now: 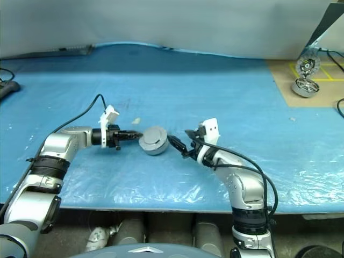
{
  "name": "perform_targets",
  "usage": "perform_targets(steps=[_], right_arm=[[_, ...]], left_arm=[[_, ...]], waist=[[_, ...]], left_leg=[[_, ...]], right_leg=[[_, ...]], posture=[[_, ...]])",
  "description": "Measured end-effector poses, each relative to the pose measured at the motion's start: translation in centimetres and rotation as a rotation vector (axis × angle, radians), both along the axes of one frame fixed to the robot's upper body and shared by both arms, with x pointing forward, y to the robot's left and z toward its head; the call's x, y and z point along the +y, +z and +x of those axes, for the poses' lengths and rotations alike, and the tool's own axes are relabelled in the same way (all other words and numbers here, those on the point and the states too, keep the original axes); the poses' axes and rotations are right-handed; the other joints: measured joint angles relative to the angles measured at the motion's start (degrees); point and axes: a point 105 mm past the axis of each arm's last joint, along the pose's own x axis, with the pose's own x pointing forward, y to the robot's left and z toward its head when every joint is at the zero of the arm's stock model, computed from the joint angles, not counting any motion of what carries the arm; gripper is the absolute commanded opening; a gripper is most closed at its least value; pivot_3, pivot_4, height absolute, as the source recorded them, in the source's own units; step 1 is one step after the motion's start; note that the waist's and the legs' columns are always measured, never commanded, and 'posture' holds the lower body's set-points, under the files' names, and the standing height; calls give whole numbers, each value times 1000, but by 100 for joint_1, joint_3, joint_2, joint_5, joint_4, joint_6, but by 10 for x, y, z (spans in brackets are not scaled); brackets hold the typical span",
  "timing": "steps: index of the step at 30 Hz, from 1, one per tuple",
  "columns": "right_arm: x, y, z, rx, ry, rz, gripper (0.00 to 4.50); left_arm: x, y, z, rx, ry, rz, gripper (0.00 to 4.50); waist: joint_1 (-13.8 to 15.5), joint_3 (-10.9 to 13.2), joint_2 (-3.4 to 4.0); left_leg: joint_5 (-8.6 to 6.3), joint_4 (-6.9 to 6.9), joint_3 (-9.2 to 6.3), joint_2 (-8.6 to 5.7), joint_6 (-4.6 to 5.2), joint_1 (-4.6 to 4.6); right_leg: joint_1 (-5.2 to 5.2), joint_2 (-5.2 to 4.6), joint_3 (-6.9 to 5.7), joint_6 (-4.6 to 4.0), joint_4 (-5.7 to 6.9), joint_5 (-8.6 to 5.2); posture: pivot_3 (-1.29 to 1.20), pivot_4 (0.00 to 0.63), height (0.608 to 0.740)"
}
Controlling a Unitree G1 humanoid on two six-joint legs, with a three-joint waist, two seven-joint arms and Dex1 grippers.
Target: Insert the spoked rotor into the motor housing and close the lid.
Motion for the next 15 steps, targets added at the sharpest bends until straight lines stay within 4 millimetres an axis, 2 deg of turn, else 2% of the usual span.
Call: perform_targets(steps=[4, 15], right_arm=[[10, -7, 2, 131, -15, 72, 4483], [35, -4, 12, 317, 33, 238, 4483]], left_arm=[[0, 1, 0, -2, 0, 0, 0], [-4, 5, 1, -20, 0, 3, 0]], waist=[[1, 2, 4], [3, 5, 8]], left_leg=[[0, 0, 0, 0, -2, -3], [-7, -4, -3, 0, -17, -13]], right_leg=[[-2, 0, -1, 2, 0, 0], [-10, 1, -8, 24, 0, 13]], posture=[[0, 150, 740], [0, 150, 740]])
